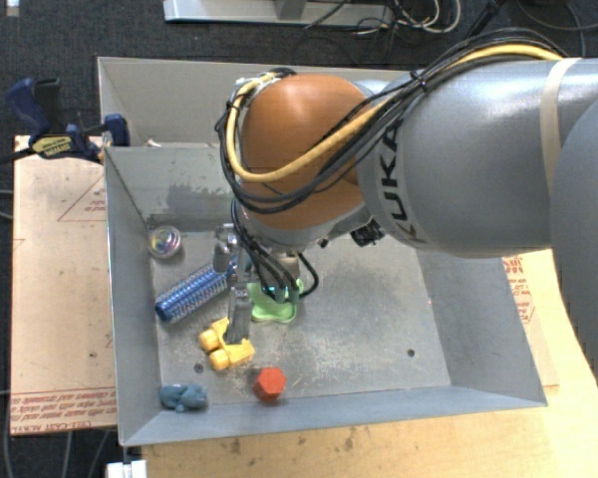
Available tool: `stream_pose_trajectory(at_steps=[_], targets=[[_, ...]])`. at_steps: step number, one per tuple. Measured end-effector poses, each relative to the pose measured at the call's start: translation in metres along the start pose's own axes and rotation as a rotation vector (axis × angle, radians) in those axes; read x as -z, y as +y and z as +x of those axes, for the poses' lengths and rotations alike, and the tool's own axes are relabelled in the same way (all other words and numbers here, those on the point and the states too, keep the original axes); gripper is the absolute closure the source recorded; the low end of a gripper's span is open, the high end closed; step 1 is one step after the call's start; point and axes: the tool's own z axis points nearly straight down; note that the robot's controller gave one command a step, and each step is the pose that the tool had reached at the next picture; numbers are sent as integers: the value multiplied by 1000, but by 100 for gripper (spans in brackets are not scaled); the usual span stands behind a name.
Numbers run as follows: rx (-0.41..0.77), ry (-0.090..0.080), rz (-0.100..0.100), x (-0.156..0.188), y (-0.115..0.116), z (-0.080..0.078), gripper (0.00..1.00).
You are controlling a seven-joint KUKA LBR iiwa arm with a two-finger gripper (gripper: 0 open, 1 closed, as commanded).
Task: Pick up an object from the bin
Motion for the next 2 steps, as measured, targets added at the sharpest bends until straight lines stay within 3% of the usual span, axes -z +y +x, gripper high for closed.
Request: stream_pose_trajectory(at_steps=[1, 2], targets=[[251, -6, 0, -160, 17, -75, 0], [358, -12, -1, -124, 11, -73, 0]])
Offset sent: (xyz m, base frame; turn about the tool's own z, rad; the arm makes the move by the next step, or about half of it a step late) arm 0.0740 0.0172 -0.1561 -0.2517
